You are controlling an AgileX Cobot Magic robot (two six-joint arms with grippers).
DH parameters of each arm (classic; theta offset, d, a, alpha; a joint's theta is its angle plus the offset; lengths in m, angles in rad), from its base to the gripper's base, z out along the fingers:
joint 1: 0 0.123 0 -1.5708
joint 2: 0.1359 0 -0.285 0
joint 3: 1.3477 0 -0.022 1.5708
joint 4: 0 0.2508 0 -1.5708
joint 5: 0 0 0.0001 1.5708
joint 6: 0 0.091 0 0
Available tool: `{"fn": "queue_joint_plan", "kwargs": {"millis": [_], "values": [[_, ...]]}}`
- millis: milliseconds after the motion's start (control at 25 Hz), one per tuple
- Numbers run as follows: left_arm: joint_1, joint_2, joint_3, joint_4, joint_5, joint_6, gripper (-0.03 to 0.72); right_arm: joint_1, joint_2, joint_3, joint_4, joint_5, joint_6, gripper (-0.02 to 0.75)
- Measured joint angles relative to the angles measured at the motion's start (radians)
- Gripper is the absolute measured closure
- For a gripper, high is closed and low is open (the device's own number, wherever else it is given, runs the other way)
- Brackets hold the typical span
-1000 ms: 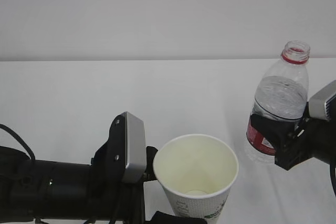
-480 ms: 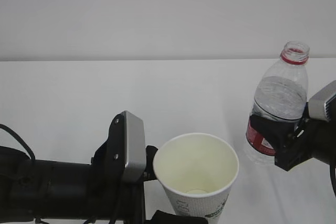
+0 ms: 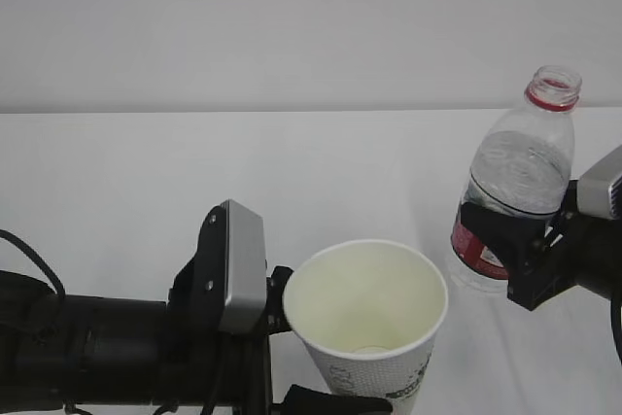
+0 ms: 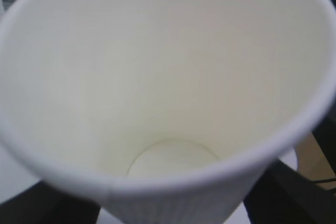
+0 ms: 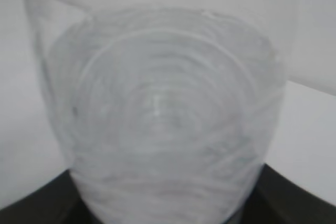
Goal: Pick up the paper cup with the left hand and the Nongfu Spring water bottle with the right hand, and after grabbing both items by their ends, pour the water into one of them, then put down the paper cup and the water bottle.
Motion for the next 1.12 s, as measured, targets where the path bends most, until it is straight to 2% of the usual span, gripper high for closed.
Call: {"fn": "queue_joint_plan", "kwargs": {"millis": [360,840,1120], "values": [[0.0,0.0,0.0,0.031,-0.018,0.0,0.143,0.0,0.0,0.0,-0.039,-0.002,0.0,0.298],[-0.027,0.0,0.0,0.062,0.059,0.0,0.145,0.0,0.0,-0.058,-0.103,0.02,0.0,0.298],[-0.027,0.0,-0.005,0.055,0.061,0.0,0.146,0.0,-0.052,-0.109,-0.14,0.118,0.0,0.298]]}}
